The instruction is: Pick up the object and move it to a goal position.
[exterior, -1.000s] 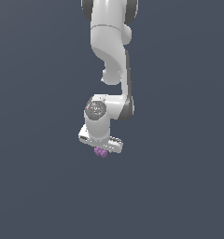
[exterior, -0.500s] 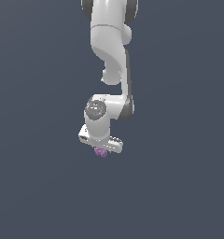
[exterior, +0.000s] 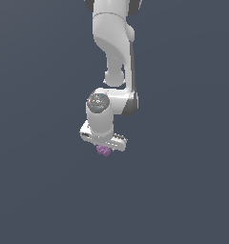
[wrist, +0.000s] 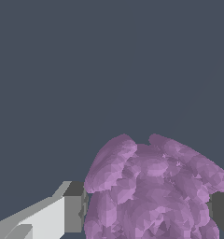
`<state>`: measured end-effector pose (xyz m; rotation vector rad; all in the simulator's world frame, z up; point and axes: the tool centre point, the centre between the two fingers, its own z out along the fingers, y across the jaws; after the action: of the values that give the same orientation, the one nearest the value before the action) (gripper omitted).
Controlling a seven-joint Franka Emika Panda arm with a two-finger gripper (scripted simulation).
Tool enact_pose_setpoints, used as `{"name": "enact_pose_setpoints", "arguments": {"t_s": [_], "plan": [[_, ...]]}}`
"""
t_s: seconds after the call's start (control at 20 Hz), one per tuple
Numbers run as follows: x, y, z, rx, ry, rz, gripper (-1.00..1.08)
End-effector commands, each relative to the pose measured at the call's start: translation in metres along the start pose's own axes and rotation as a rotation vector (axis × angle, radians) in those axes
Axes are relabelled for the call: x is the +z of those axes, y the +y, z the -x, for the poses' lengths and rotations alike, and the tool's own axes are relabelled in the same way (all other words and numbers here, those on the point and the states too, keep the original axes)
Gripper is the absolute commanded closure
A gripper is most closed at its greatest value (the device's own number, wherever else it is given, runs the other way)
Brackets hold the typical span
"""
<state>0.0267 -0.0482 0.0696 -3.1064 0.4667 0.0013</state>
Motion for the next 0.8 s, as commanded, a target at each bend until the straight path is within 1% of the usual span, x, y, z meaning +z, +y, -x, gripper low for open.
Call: {"name": "enact_pose_setpoints", "arguments": {"t_s": [0.0, 0.25, 0.75], "plan": [[-0.015, 0.000, 0.005, 0.000, 0.001, -0.001, 1.08], [-0.053, 0.000, 0.019, 0.000, 0.001, -0.001, 1.08], [-0.154, 0.001, 0.054, 0.001, 0.001, 0.000, 1.08]]}}
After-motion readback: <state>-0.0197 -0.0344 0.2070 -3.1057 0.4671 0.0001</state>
